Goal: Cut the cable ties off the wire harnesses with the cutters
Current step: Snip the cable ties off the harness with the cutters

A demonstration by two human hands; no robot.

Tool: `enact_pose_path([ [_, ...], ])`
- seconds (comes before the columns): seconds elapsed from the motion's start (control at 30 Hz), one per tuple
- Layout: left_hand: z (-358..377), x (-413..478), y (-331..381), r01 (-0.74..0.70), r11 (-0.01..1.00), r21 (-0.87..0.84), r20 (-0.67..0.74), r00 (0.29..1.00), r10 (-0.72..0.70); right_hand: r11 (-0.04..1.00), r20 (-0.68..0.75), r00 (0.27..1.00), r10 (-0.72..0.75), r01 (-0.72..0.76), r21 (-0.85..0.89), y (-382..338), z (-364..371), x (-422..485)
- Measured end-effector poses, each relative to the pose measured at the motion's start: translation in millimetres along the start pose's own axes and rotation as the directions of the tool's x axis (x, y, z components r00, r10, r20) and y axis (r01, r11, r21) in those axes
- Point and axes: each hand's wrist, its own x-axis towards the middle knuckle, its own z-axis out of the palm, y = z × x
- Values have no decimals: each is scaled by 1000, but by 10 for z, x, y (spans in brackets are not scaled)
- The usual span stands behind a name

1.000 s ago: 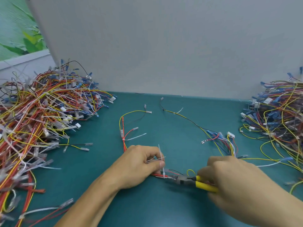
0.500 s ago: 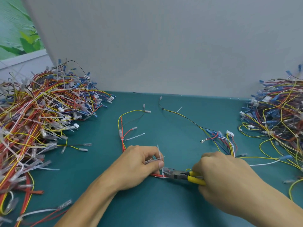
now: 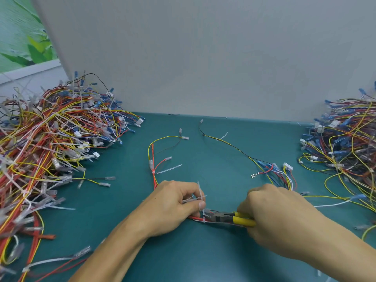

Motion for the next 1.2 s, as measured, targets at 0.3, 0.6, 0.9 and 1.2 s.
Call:
enact_pose_path([
  [0.3, 15, 3, -3, -20, 1000, 9, 2, 1000, 20, 999, -27, 999, -30, 29, -36, 7, 58, 31],
  [0.6, -15, -2, 9, -5, 985, -173, -37, 999, -2, 999, -64, 998, -26, 23, -46, -33, 95, -3],
  [0.9, -623, 17, -104, -12, 589, -808, -357, 806, -473, 938, -337, 941, 28, 92, 333, -140, 121, 31],
  [1.2, -584, 508, 14, 257, 787, 561, -258, 958, -130, 958, -403, 910, -99, 197, 210, -447, 371, 252],
])
